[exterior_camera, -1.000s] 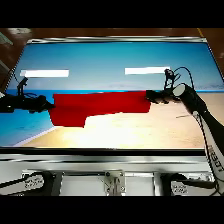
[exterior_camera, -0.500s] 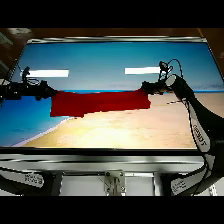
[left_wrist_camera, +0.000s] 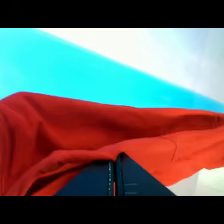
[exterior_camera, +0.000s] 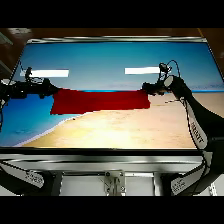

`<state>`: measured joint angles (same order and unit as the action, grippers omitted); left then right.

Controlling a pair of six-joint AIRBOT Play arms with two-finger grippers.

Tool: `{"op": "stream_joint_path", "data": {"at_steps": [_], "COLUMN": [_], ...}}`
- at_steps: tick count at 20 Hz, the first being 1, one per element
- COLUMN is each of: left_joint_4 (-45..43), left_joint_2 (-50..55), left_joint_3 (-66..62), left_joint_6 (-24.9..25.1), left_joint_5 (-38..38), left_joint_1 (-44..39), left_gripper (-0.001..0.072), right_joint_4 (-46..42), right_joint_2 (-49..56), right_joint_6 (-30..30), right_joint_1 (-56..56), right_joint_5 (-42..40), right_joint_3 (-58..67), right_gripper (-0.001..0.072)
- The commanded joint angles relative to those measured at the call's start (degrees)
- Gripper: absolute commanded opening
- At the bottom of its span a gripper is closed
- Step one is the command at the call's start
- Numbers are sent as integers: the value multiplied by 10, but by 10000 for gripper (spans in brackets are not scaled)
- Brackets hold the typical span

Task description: Fold the shirts.

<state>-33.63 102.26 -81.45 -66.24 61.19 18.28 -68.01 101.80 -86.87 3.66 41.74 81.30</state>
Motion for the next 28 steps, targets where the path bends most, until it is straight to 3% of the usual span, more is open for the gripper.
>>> {"op": "stream_joint_path", "data": {"at_steps": [1,5,6,7,8,13,16,20,26,27,28], "left_joint_4": [2,2,2,2,2,2,3,3,18,28,37], "left_joint_2": [17,37,36,35,33,33,33,20,4,2,0], "left_joint_3": [-2,-2,-2,-4,-11,-70,-100,-105,-105,-105,-105], "left_joint_6": [-8,-26,-26,-26,-26,-27,-35,-35,-34,-34,-32], "left_joint_5": [-14,7,10,14,24,114,168,181,186,186,186], "left_joint_1": [-9,-25,-23,-19,-14,26,36,31,13,10,6], "left_gripper": [49,57,157,295,409,418,418,417,417,417,417], "right_joint_4": [-11,-12,-13,-14,-16,-8,93,222,256,256,259], "right_joint_2": [9,24,23,20,16,-12,7,51,83,83,83], "right_joint_6": [-23,-33,-33,-32,-28,-27,-21,38,45,45,44], "right_joint_1": [1,1,0,-4,-7,-61,-112,-124,-84,-81,-79], "right_joint_5": [13,57,57,56,56,62,116,162,149,143,139], "right_joint_3": [1,1,1,1,1,1,1,1,1,1,1], "right_gripper": [71,95,256,567,611,635,635,635,632,579,441]}}
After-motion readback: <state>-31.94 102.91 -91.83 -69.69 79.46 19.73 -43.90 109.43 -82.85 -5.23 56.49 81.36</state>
